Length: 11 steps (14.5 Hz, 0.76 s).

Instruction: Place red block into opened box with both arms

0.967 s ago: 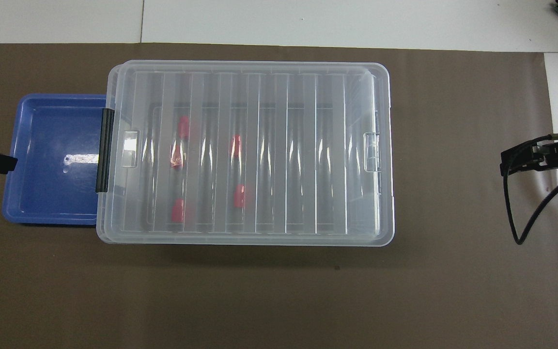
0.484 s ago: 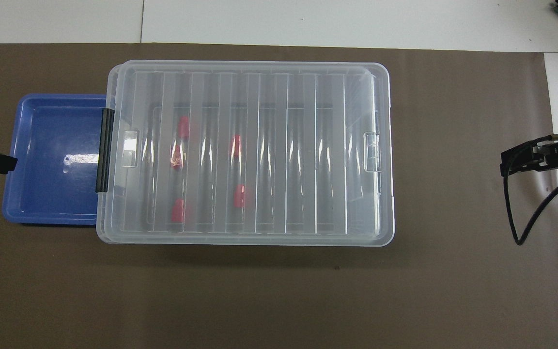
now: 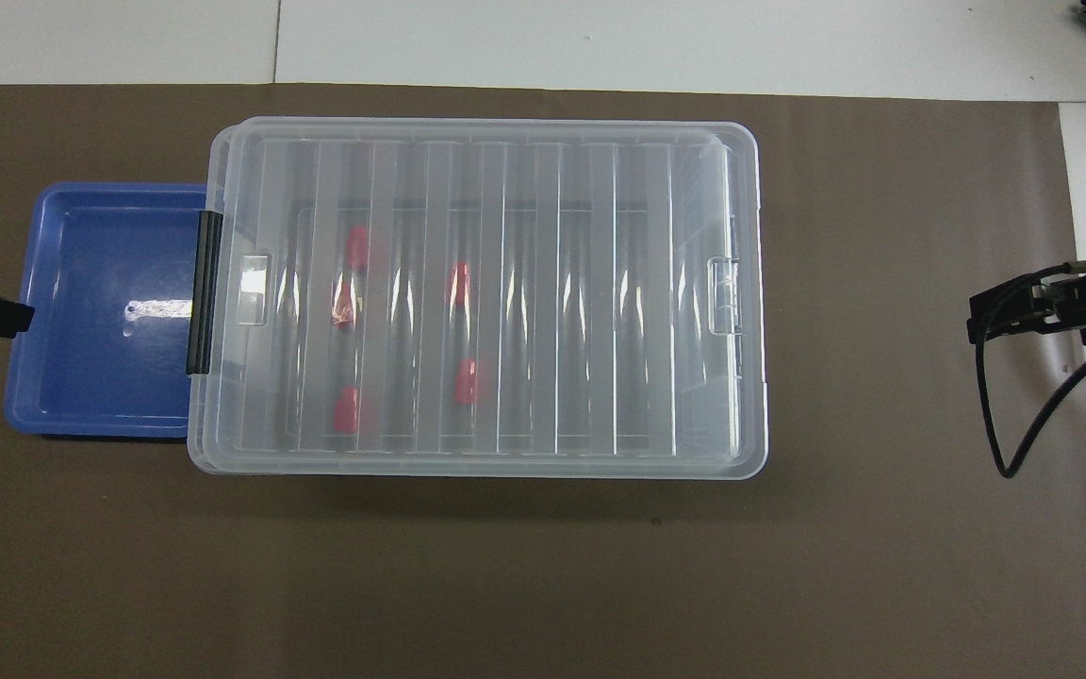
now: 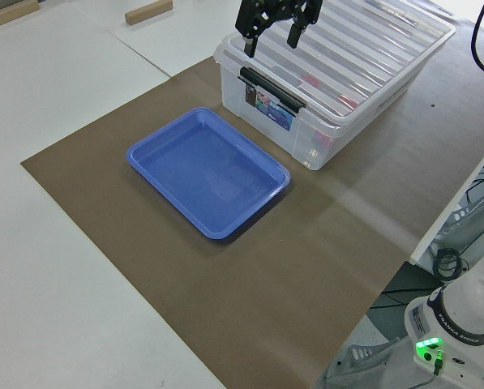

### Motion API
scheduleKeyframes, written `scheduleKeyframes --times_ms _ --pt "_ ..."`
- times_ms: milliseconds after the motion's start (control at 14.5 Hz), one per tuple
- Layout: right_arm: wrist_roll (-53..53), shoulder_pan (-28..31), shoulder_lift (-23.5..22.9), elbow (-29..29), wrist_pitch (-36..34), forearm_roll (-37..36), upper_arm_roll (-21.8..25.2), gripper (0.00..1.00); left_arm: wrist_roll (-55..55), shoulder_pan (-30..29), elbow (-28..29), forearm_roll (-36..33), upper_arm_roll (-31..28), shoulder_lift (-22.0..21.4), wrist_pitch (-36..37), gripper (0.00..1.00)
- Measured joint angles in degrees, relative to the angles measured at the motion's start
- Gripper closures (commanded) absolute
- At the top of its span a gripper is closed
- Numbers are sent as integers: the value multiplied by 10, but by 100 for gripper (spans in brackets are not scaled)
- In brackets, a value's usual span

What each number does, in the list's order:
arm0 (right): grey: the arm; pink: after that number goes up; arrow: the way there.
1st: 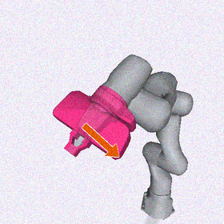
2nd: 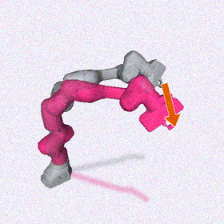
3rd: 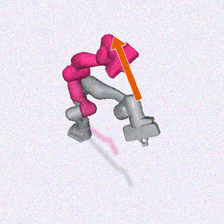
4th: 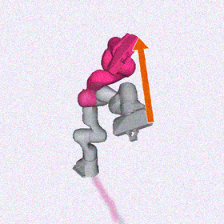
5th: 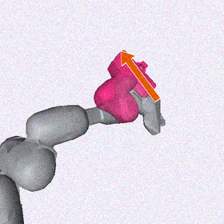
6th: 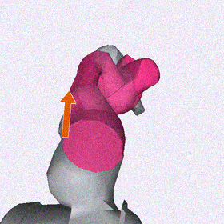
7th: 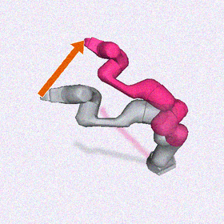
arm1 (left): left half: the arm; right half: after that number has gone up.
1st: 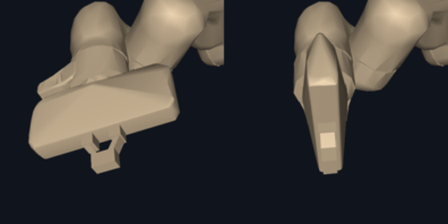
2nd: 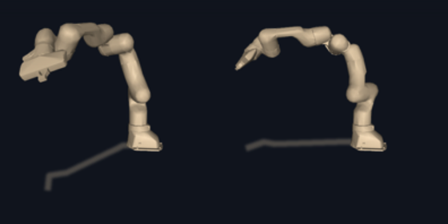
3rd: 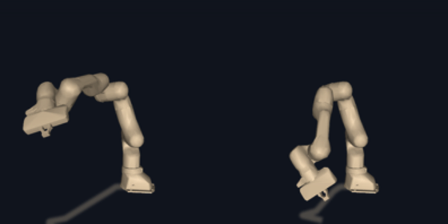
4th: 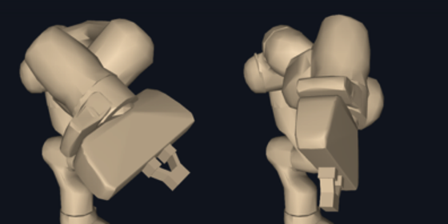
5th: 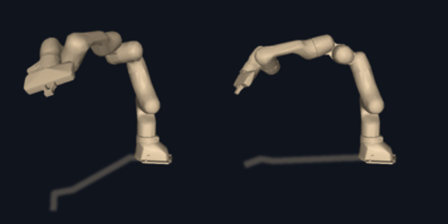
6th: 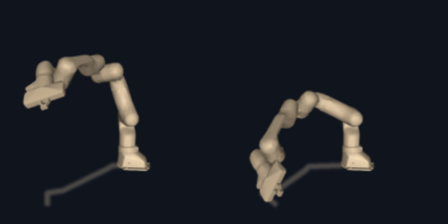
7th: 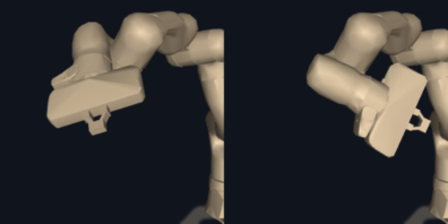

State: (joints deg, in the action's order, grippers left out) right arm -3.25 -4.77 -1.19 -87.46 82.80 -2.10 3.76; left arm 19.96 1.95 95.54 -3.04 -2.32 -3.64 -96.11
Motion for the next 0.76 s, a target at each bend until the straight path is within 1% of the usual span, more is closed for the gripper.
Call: scheduleKeyframes --times_ms 760 --pt "-16 1 0 0 0 1 0 0 0 0 1 0 0 0 -4 0"
